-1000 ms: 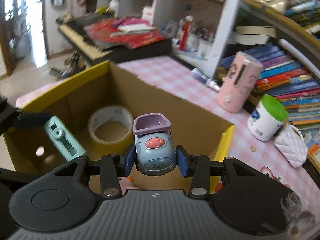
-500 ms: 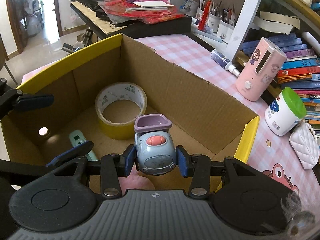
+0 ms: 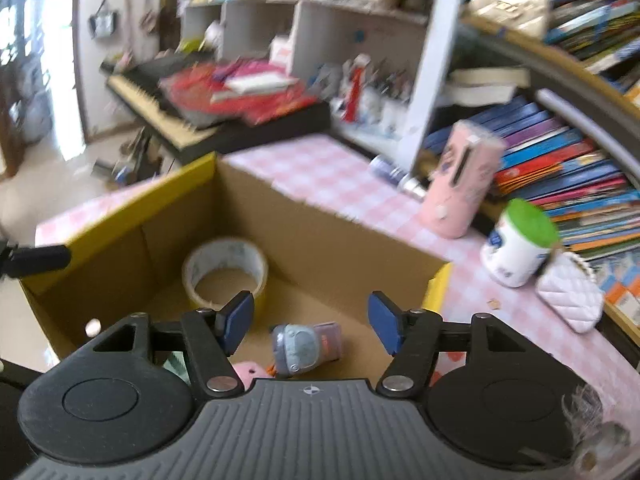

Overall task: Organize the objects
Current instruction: 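Open the right gripper to release the toy truck into the box, then withdraw both open grippers from the box toward the remaining items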

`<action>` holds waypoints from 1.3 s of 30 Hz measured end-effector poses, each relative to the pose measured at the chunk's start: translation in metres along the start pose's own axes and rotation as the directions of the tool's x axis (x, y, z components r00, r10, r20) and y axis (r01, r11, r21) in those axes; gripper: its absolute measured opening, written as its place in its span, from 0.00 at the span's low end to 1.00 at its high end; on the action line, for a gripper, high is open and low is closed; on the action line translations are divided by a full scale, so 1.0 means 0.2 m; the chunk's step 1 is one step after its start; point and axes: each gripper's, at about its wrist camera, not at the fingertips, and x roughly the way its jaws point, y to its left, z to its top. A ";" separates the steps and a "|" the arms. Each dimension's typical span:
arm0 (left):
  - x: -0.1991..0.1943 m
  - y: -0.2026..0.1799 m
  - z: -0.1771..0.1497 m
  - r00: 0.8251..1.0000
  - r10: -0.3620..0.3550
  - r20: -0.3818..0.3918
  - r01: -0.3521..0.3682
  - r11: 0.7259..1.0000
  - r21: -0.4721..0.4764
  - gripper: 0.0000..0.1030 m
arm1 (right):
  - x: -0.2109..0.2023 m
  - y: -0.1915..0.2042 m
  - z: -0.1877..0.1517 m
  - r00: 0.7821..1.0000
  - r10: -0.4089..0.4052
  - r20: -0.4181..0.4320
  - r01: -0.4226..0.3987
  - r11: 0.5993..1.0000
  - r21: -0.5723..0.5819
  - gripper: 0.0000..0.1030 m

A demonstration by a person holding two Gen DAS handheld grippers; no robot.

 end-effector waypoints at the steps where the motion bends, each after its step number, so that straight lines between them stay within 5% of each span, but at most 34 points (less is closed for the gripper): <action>1: -0.02 0.01 0.00 1.000 -0.001 0.007 0.001 1.000 -0.006 0.93 | -0.03 0.00 0.00 1.000 -0.009 0.015 0.009 1.000 0.017 0.61; 8: -0.15 0.08 -0.02 0.998 0.015 0.065 -0.012 0.999 -0.050 0.97 | -0.26 -0.01 -0.04 0.989 -0.116 0.086 0.102 0.984 0.147 0.66; 16: -0.30 0.14 -0.10 0.993 0.030 0.110 -0.021 0.996 -0.083 0.98 | -0.50 0.02 -0.20 0.954 -0.275 0.123 0.238 0.938 0.251 0.73; 39: -0.55 0.24 -0.51 1.000 0.001 -0.028 -0.002 0.999 -0.038 0.98 | -0.77 0.39 -0.73 0.912 -0.404 -0.075 0.408 0.874 0.265 0.84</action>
